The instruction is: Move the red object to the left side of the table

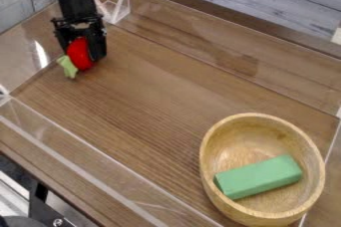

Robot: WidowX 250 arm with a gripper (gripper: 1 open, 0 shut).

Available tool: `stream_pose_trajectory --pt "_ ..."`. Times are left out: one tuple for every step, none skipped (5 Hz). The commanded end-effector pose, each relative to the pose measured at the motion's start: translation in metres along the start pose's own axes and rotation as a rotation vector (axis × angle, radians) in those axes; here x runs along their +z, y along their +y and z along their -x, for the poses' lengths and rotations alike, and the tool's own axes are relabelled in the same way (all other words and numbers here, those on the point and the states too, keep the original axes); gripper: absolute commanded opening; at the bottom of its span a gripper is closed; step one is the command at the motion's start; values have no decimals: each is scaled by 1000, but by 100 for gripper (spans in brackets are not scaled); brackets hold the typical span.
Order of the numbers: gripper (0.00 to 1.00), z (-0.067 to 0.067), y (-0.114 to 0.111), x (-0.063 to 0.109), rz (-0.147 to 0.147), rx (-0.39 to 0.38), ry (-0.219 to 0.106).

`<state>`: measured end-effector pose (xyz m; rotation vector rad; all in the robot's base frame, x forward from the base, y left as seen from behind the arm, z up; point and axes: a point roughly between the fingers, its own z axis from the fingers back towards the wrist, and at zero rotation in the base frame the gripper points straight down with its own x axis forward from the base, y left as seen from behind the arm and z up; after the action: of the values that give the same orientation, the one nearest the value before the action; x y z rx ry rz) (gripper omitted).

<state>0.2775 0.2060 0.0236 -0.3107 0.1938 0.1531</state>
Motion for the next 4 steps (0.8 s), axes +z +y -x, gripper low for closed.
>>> stream_pose_trajectory --pt "100 6 7 25 -24 24 -51" --pt "100 7 7 33 -22 34 -63" --pt "100 8 6 43 -20 44 -76" --pt "100 8 3 50 -18 53 -88"
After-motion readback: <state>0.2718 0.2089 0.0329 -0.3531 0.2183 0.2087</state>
